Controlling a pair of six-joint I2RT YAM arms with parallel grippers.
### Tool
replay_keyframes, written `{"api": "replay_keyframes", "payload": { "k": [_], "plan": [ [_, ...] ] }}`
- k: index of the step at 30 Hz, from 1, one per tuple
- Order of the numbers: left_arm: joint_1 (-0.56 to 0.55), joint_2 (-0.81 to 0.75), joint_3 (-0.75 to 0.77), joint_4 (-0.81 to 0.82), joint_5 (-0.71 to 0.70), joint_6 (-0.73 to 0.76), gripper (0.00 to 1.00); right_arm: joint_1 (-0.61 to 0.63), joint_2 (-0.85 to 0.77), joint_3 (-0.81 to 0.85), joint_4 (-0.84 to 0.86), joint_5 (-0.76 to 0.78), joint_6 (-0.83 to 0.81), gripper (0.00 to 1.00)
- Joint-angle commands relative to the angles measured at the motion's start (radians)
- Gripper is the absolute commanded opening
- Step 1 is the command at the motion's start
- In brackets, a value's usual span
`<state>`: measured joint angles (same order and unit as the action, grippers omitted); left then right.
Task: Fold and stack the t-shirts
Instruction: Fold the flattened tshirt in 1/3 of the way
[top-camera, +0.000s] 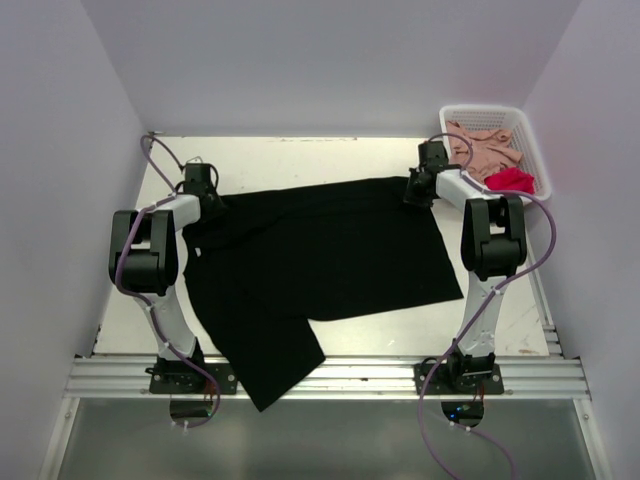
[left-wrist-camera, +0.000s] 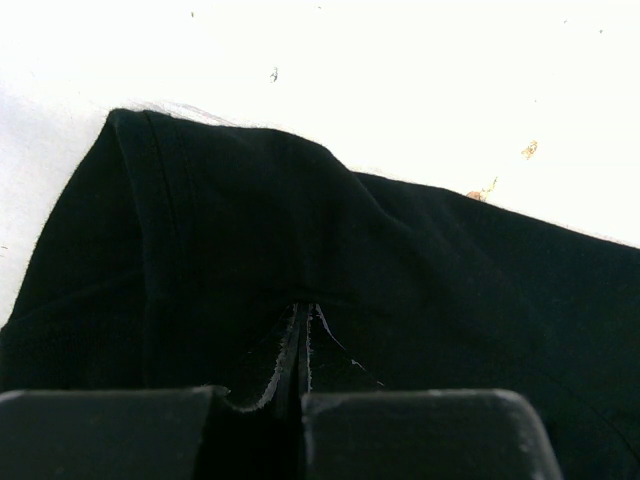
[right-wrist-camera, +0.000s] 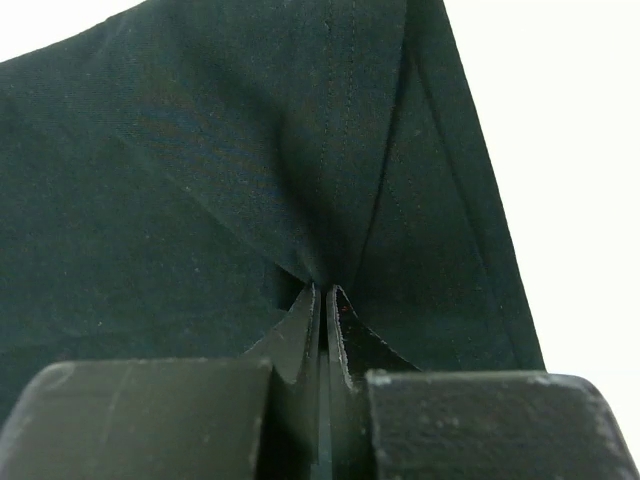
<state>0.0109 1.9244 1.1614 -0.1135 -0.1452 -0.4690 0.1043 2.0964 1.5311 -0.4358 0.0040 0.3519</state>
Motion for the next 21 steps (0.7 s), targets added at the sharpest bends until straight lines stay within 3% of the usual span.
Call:
{"api": "replay_keyframes", "payload": {
  "k": [1, 12, 21],
  "plan": [
    [0.006, -0.010, 0.001, -0.032, -0.024, 0.010, 0.00, -0.002, -0.041, 0.003, 0.014, -0.024, 0.009, 0.00],
    [0.008, 0.001, -0.002, -0.031, -0.011, 0.003, 0.00, 0.001, -0.078, 0.099, -0.066, 0.321, -0.085, 0.00],
    [0.006, -0.001, -0.003, -0.032, -0.011, 0.003, 0.00, 0.003, -0.023, 0.205, -0.078, 0.376, -0.134, 0.02]
  ]
}}
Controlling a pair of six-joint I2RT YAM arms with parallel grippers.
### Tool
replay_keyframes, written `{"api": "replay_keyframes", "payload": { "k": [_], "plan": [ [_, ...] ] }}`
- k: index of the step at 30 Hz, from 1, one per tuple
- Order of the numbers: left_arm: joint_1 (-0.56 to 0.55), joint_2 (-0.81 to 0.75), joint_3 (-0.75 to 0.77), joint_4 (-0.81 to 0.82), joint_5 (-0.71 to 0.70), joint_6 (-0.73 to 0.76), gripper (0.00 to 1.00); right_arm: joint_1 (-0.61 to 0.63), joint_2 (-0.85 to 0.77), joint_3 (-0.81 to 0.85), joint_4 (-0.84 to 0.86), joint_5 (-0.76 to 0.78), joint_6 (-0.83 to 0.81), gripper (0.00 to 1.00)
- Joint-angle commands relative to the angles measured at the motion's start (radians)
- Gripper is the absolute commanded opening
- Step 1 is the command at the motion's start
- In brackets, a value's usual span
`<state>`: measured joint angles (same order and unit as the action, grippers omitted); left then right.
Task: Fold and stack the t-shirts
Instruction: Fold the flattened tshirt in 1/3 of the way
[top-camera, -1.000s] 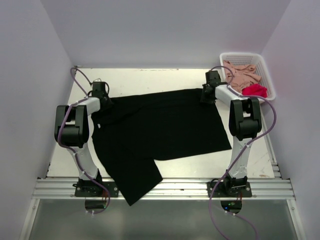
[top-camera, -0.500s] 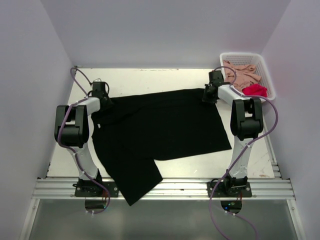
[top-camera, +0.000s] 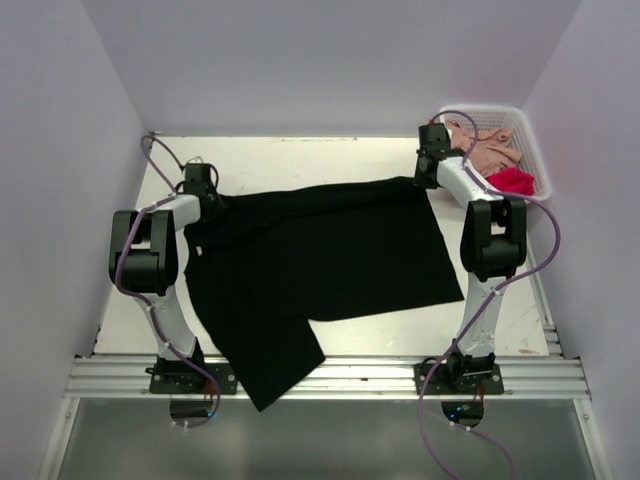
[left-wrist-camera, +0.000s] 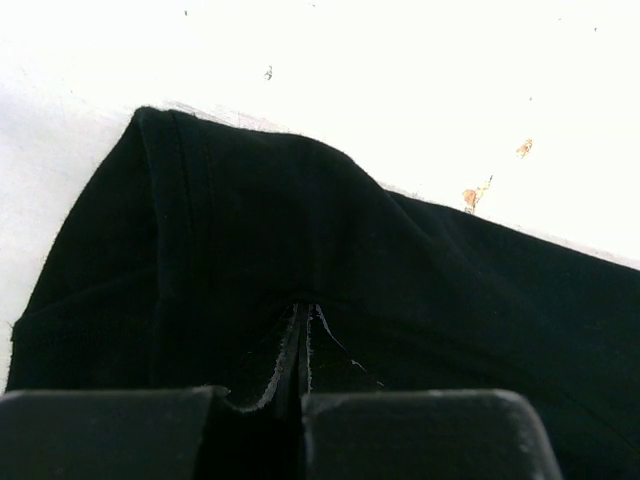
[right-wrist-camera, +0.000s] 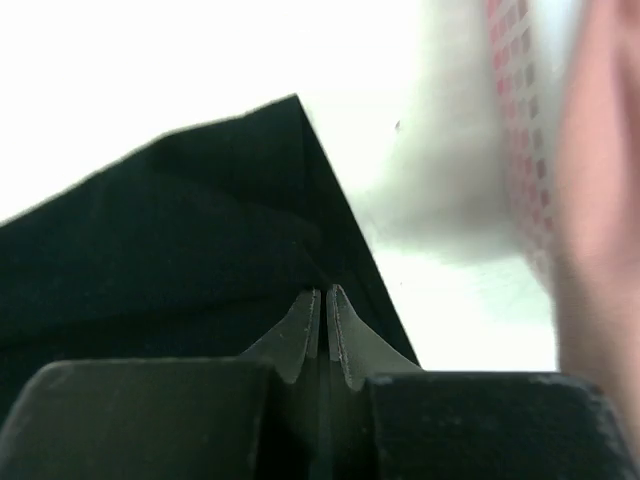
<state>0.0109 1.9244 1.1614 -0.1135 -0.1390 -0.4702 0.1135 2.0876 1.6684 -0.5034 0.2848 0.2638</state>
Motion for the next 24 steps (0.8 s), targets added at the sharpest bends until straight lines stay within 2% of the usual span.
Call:
{"api": "replay_keyframes", "payload": {
  "k": [1, 2, 3, 4, 8, 11, 14, 19, 24],
  "plan": [
    [0.006, 0.001, -0.003, -0.034, -0.019, 0.005, 0.00, -0.006, -0.009, 0.077, -0.018, 0.099, -0.049, 0.08],
    [0.006, 0.001, -0.002, -0.034, -0.020, 0.005, 0.00, -0.006, -0.008, 0.083, -0.023, 0.108, -0.052, 0.22],
    [0.008, -0.001, -0.002, -0.034, -0.020, 0.007, 0.00, -0.005, -0.011, 0.080, -0.024, 0.109, -0.055, 0.30],
    [0.006, 0.001, -0.002, -0.034, -0.020, 0.005, 0.00, -0.003, -0.014, 0.077, -0.020, 0.114, -0.055, 0.54],
    [0.006, 0.002, -0.002, -0.037, -0.022, 0.005, 0.00, 0.000, -0.034, 0.042, -0.006, 0.105, -0.057, 0.68],
    [0.008, 0.004, -0.002, -0.037, -0.017, 0.005, 0.00, 0.000, -0.041, 0.027, 0.002, 0.088, -0.048, 0.68],
    [0.006, 0.002, -0.006, -0.034, -0.014, 0.002, 0.00, 0.000, -0.031, 0.027, -0.003, 0.044, -0.026, 0.62],
    [0.008, -0.001, -0.011, -0.034, -0.013, 0.005, 0.00, -0.002, 0.006, 0.037, -0.009, -0.042, 0.017, 0.42],
    [0.006, -0.005, -0.011, -0.038, -0.017, 0.007, 0.00, -0.002, -0.021, -0.025, -0.015, -0.076, 0.101, 0.38]
  ]
}}
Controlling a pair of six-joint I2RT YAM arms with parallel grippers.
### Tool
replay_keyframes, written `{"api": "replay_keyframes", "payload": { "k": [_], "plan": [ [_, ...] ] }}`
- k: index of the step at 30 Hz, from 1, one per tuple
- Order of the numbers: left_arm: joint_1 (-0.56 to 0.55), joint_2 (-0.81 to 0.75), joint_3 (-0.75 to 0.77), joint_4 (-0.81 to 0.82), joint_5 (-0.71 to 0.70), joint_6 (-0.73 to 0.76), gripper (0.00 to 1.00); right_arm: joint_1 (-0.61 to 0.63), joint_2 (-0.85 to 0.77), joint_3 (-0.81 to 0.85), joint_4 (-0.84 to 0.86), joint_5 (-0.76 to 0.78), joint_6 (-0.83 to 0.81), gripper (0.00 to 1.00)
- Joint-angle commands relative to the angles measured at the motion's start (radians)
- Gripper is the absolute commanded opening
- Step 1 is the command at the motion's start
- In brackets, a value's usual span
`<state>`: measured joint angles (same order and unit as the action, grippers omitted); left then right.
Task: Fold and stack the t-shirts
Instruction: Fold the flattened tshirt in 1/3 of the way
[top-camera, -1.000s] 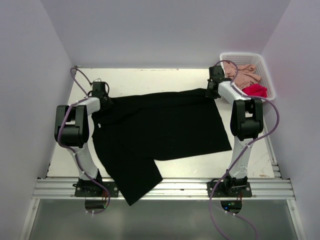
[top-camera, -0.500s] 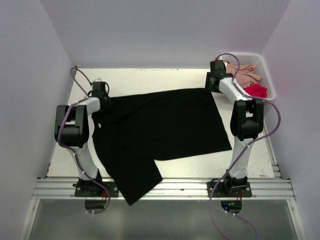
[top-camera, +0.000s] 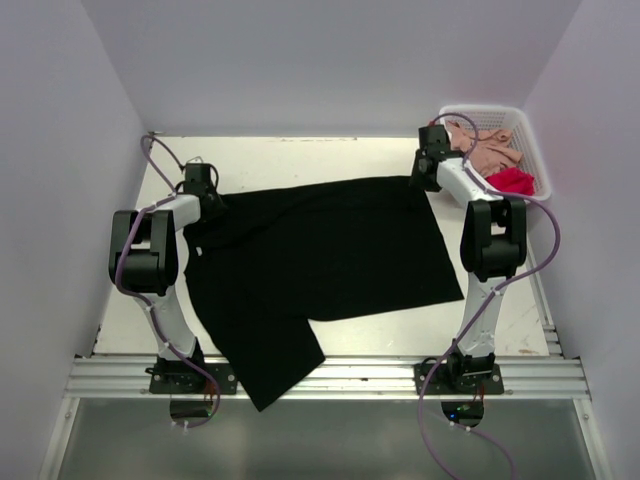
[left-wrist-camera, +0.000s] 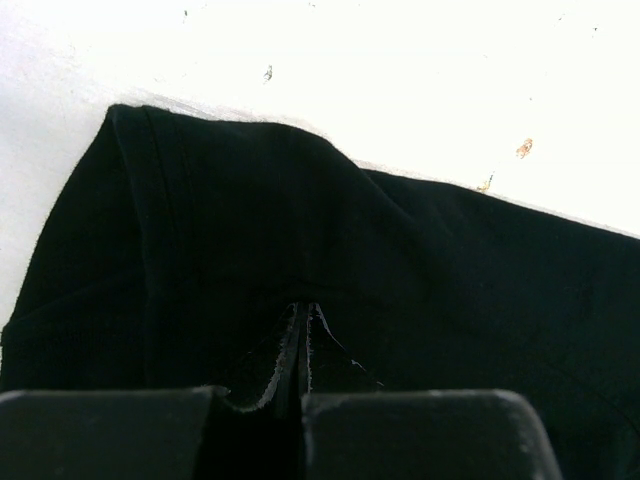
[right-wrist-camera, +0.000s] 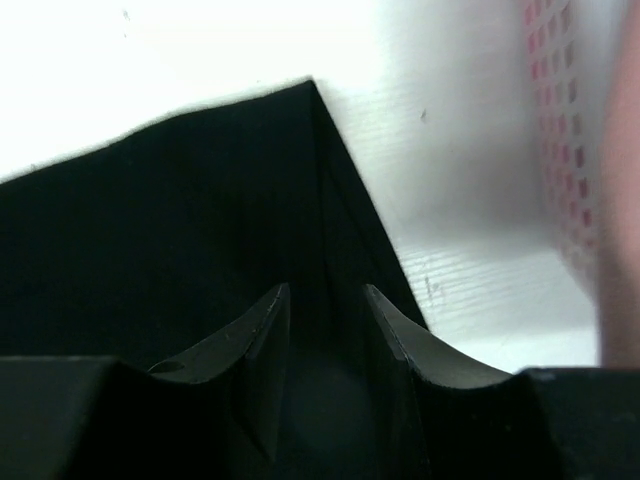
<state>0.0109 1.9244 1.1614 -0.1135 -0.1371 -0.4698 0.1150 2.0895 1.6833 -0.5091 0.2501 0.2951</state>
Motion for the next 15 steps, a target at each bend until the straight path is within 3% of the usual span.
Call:
{"api": "replay_keyframes", "payload": {
  "k": [1, 15],
  "plan": [
    [0.006, -0.005, -0.011, -0.038, -0.016, 0.007, 0.00, -0.003, -0.037, -0.092, 0.007, -0.043, 0.082, 0.38],
    [0.006, -0.008, -0.017, -0.037, -0.007, 0.007, 0.00, -0.018, -0.223, -0.482, 0.296, -0.247, 0.352, 0.41]
  ]
}}
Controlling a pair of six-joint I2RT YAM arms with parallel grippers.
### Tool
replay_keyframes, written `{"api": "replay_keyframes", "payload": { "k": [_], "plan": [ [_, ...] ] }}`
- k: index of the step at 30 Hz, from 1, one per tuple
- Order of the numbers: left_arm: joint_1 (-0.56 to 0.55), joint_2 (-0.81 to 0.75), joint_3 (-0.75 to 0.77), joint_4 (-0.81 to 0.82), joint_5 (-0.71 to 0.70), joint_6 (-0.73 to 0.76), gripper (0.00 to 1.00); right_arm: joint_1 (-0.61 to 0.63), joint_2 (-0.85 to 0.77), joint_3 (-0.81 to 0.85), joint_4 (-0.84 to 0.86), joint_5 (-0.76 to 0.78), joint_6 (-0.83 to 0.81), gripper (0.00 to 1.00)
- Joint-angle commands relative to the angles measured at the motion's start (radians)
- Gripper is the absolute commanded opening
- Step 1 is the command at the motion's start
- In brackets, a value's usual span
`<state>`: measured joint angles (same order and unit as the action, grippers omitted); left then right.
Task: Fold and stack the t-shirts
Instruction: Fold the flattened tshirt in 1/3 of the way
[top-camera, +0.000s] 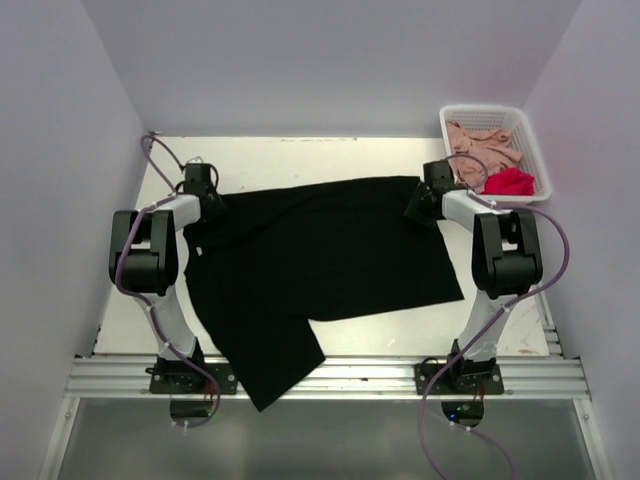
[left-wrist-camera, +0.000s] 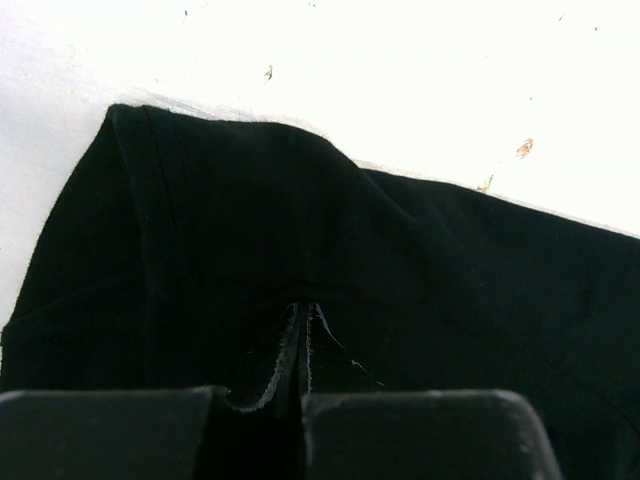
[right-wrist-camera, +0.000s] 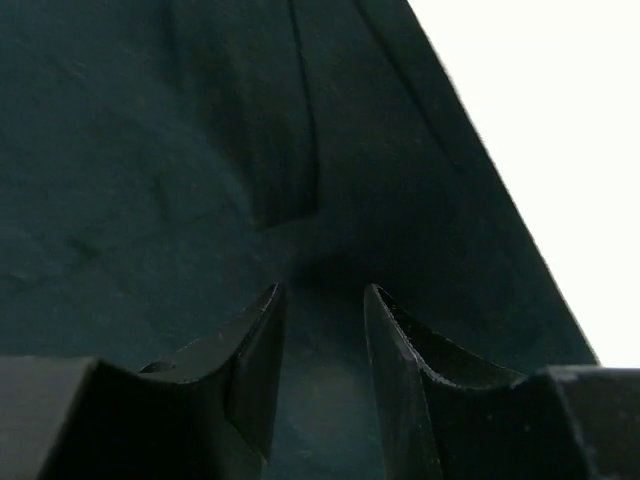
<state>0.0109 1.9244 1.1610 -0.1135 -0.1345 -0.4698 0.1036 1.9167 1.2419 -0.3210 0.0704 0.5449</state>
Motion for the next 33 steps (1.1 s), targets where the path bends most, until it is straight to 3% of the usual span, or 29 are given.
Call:
{"api": "replay_keyframes", "payload": {
  "k": [1, 6, 10, 17, 21, 27, 33],
  "plan": [
    [0.006, -0.010, -0.017, -0.038, -0.010, 0.010, 0.00, -0.008, -0.054, -0.050, 0.132, -0.067, 0.112, 0.41],
    [0.008, -0.010, -0.015, -0.038, -0.004, 0.011, 0.00, -0.022, -0.122, -0.140, 0.226, -0.067, 0.190, 0.38],
    [0.006, -0.007, -0.015, -0.035, 0.001, 0.008, 0.00, -0.056, -0.171, -0.264, 0.396, -0.109, 0.300, 0.33],
    [0.006, -0.010, -0.014, -0.038, 0.007, 0.013, 0.00, -0.096, -0.206, -0.406, 0.620, -0.124, 0.455, 0.33],
    [0.008, -0.008, -0.015, -0.037, 0.012, 0.013, 0.00, -0.137, -0.156, -0.438, 0.749, -0.208, 0.535, 0.35],
    [0.006, -0.005, -0.015, -0.035, 0.015, 0.014, 0.00, -0.192, -0.029, -0.507, 1.080, -0.319, 0.722, 0.38],
    [0.006, 0.001, -0.015, -0.034, 0.012, 0.014, 0.00, -0.219, 0.059, -0.496, 1.194, -0.373, 0.802, 0.38]
  ]
}}
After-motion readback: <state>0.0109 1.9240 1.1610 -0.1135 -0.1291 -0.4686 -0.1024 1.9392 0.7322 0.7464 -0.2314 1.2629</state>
